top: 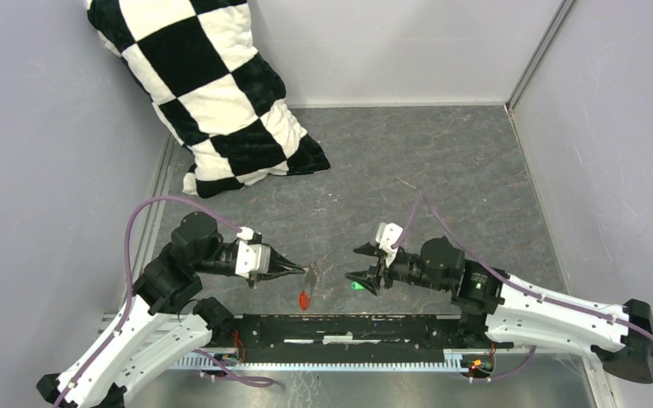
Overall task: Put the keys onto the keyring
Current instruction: Adjust the keyring.
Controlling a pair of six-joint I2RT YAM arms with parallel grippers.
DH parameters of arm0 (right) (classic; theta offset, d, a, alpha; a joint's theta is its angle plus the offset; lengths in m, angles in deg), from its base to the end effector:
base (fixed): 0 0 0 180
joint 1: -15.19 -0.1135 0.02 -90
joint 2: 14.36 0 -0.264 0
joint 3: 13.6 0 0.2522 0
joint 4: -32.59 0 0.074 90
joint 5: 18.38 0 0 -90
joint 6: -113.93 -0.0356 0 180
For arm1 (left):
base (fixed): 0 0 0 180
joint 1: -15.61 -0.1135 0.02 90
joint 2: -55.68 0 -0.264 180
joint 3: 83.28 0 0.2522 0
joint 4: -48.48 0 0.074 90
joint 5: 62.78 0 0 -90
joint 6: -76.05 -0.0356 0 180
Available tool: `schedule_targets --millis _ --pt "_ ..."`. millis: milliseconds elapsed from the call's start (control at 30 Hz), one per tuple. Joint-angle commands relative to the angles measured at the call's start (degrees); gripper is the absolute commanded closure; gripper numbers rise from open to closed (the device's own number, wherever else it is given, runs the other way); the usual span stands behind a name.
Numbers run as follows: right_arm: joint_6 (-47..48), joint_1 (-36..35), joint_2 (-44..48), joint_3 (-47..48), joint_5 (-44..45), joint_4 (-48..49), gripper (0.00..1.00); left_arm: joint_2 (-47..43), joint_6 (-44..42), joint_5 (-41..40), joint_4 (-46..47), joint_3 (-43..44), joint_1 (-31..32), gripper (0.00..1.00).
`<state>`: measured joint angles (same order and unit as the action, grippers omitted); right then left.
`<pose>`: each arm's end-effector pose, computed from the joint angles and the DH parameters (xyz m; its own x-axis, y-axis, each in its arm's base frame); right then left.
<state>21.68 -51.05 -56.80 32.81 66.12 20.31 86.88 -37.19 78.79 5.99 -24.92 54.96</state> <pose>0.0714 0.1707 0.2933 -0.0955 -0.1198 -0.9882 -0.9462 0.3192 0.0527 0.0684 -0.0921 0.3400 0.1982 0.1547 -0.9679 0.9796 -0.0647 0.1902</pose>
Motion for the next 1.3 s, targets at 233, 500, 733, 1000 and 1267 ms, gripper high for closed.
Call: schedule_targets --millis 233,500,733,1000,1267 --pt "-2.23 0.24 2.64 -20.07 14.29 4.37 0.38 1.13 -2.95 1.86 2.79 1.64 0.14 0.98" --pt "0.85 -0.03 -6.37 -22.71 16.27 14.62 0.46 1.00 -2.11 1.15 2.80 2.14 0.12 0.98" --pt "1.25 -0.13 -10.03 -22.94 12.77 18.92 0.46 0.05 -2.21 1.01 2.07 2.07 0.13 0.98" --pt "-0.33 -0.22 -9.50 -24.27 10.73 18.50 0.45 -0.24 -2.68 1.34 1.67 2.11 0.16 0.98" --pt "-0.56 -0.27 -14.07 -23.25 12.33 18.38 0.49 -0.33 -2.56 1.51 1.69 2.51 0.15 0.98"
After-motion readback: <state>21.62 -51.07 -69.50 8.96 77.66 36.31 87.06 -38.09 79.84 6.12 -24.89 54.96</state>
